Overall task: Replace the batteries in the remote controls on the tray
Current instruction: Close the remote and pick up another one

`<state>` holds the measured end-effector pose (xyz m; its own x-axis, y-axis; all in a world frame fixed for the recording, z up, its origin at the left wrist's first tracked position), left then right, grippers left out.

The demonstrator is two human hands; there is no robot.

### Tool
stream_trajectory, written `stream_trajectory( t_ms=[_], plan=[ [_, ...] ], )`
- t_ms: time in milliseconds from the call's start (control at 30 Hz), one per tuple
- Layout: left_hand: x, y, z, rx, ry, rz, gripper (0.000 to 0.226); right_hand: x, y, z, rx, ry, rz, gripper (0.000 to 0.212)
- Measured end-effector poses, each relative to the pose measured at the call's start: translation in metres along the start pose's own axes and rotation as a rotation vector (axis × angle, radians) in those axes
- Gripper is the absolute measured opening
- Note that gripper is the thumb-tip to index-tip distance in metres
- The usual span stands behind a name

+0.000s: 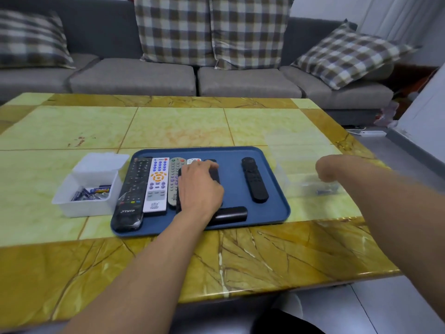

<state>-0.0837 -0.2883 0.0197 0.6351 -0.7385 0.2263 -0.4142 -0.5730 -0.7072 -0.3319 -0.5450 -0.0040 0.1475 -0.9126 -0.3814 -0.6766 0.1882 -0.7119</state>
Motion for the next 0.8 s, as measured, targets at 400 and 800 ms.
stream_trajectory(
  t_ms=[400,800],
  plan=[
    [0.001,-0.034,0.055,0.454,-0.179,0.102,0.074,-0.032,-0.019,0.009,0.148,-0.113,0.100,0.020],
    [0.005,-0.035,0.053,0.410,-0.133,0.048,0.065,-0.040,-0.014,0.026,0.362,-0.190,0.106,0.021]
  ],
)
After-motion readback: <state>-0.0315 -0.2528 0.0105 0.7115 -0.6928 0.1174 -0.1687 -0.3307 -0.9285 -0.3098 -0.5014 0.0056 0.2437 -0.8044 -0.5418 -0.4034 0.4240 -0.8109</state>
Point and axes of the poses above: each hand's wrist, its own x-axis towards the middle knuckle, its own y-axis out of the palm, z = x × y, the point moved 8 cm from there along x, towards the middle knuckle, and after that the axes turned 2 degrees about y, right-handed, at the moved point
